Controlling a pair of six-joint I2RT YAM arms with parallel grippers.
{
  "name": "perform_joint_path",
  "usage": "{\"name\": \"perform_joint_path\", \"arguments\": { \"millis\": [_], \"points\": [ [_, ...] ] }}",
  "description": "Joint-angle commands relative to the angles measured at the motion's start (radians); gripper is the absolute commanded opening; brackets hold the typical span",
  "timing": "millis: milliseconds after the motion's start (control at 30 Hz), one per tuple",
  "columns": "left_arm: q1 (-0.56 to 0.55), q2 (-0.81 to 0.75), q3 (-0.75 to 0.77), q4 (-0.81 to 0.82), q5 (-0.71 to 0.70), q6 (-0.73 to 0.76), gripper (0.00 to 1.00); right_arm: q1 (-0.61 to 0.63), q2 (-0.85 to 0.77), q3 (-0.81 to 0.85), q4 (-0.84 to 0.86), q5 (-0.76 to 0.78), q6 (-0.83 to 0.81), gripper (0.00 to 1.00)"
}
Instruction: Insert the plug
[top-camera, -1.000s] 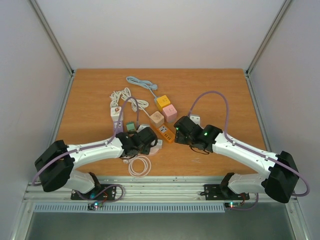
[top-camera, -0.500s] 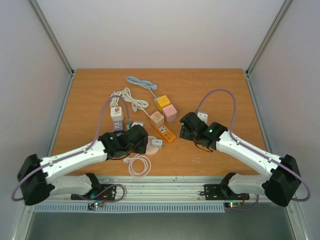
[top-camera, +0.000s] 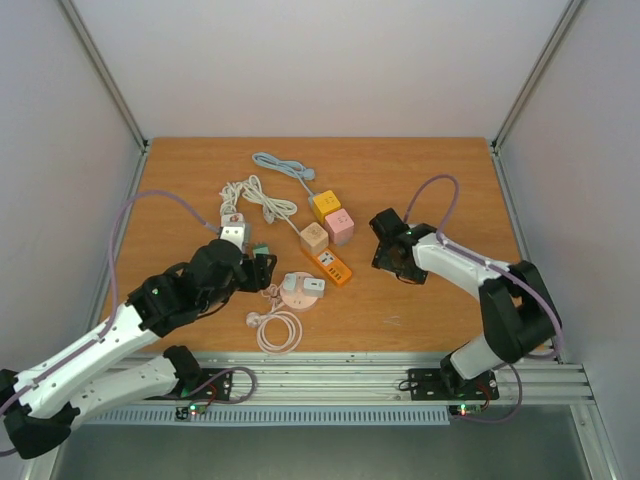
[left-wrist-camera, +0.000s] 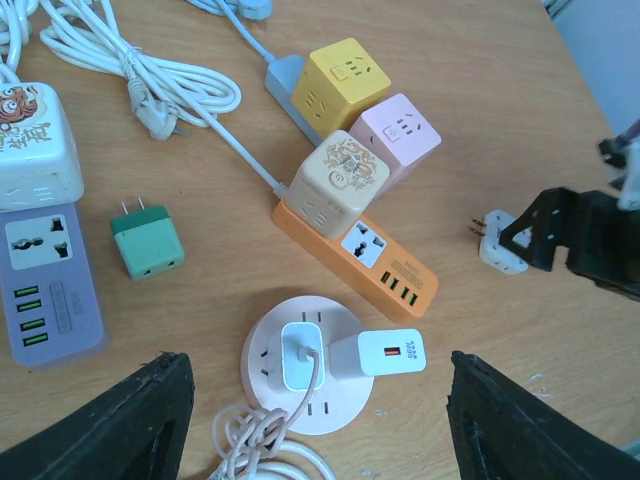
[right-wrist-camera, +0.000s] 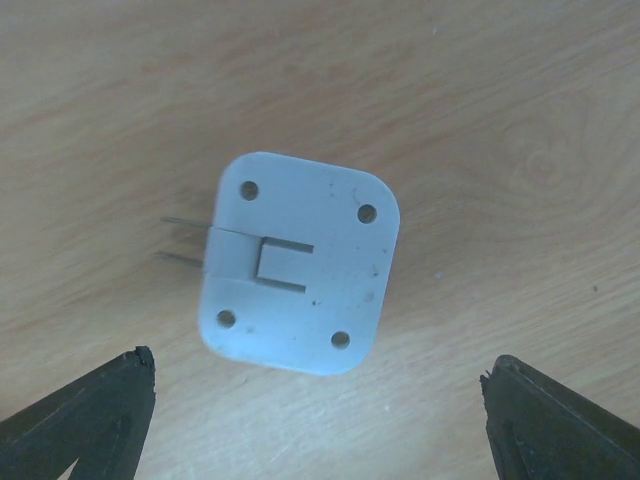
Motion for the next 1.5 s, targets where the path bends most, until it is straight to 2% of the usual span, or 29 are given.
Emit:
{"name": "perform_joint_path", "arguments": {
  "millis": [0, 500, 900, 1033, 1133, 1300, 1467],
  "points": [
    [0.023, -0.009, 0.004, 0.054, 0.021, 0.026, 0.7, -0.016, 0.094, 0.048, 0.018, -0.032, -0.005, 0.9],
    [0.073, 0.013, -0.011, 0.092, 0.049, 0.065, 0.7, -0.037, 0.233, 0.077, 0.013, 0.001, -0.01, 0.84],
    [0.075, 0.019, -0.007, 0.093, 0.062, 0.061, 0.71, -0.11, 0.211, -0.022, 0.184, -0.18, -0.06, 0.69],
    [0.075, 0.024, -0.007, 0.092, 0.072, 0.056, 0.71, -0.113, 0.201, -0.033, 0.193, -0.193, -0.078, 0.6],
    [0.075, 0.028, -0.005, 0.094, 0.086, 0.051, 0.71, -0.113, 0.171, -0.028, 0.173, -0.164, -0.102, 0.56],
    [0.076, 0.052, 0.008, 0.102, 0.127, 0.045, 0.72, -0.102, 0.049, -0.024, 0.152, -0.143, -0.168, 0.55],
    [0.078, 0.085, 0.033, 0.131, 0.203, 0.031, 0.75, -0.03, -0.107, -0.008, 0.165, -0.178, -0.286, 0.55]
  ]
}}
